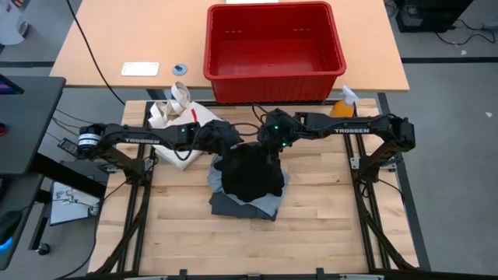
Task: Fold Laundry from Bin
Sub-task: Put the black t-shirt into the red organizer bin
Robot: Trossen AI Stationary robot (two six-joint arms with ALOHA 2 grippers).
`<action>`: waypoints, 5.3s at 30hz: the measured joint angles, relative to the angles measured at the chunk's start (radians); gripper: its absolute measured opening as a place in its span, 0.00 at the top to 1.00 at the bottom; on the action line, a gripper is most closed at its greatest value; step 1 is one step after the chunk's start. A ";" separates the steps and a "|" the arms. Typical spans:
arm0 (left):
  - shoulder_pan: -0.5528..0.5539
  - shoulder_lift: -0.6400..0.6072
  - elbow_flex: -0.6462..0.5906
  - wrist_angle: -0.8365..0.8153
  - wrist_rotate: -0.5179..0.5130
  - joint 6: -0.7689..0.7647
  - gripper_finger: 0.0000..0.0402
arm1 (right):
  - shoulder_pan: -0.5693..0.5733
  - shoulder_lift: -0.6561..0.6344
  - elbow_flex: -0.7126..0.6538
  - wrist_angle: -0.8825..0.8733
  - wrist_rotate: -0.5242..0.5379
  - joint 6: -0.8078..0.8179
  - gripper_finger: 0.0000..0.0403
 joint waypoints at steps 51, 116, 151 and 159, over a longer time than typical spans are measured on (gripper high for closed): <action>0.075 -0.009 -0.002 -0.097 0.426 -0.112 0.91 | -0.101 -0.158 -0.018 -0.166 -0.091 0.138 0.18; 0.065 -0.094 -0.001 -0.272 0.339 -0.321 0.32 | 0.010 -0.050 -0.489 0.982 -0.383 0.777 0.85; 0.148 -0.466 -0.001 -0.192 -0.138 -0.182 0.33 | -0.382 -0.041 0.032 0.686 -0.244 0.708 0.85; 0.163 -0.465 -0.001 -0.163 -0.148 -0.158 0.33 | -0.547 0.082 0.260 0.687 -0.242 0.697 0.85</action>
